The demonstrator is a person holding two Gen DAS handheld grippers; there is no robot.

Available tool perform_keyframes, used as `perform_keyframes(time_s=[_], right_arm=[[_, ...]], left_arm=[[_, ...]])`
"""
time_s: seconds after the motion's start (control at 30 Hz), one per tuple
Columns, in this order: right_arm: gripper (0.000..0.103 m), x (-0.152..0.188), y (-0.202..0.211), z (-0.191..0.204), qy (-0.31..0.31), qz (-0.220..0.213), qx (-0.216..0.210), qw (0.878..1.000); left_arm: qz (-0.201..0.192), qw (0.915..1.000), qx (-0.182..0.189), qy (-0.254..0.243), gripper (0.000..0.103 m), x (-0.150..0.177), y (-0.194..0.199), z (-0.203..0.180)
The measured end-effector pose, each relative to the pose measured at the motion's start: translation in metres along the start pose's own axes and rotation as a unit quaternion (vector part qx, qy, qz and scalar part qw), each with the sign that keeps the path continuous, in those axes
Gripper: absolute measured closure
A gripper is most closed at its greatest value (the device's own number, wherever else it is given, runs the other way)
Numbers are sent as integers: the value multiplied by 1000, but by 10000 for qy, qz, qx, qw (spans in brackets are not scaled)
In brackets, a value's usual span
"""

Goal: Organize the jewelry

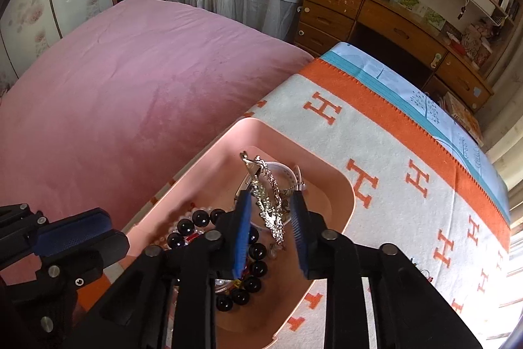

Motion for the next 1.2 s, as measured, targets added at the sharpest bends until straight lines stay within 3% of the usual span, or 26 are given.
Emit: perform_keyframes(time_s=[0.33, 0.67, 0.83, 1.2], right_arm=[[73, 8, 21, -22, -171, -187, -87, 9996], [73, 30, 73, -48, -579, -443, -281, 9969], [72, 50, 104, -71, -854, -650, -241, 9939], [72, 98, 115, -124, -1523, -501, -271, 9867]], left_arm=[[39, 9999, 24, -135, 89, 3, -2, -10], [-68, 9996, -7, -284, 89, 2, 5, -16], [-95, 9996, -101, -253, 89, 1, 7, -15], [-116, 9976, -401, -560, 89, -14, -14, -33]])
Point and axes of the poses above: each gripper's, at about its wrist camera, not at the fingertips, and y roughly against the way its jaws point, z to its left, x to its underside, the point moved 8 cm from there along -y, roughly the way its jaws point, and after that the axes turned 8 degrees about x, right-handed, at the moved point
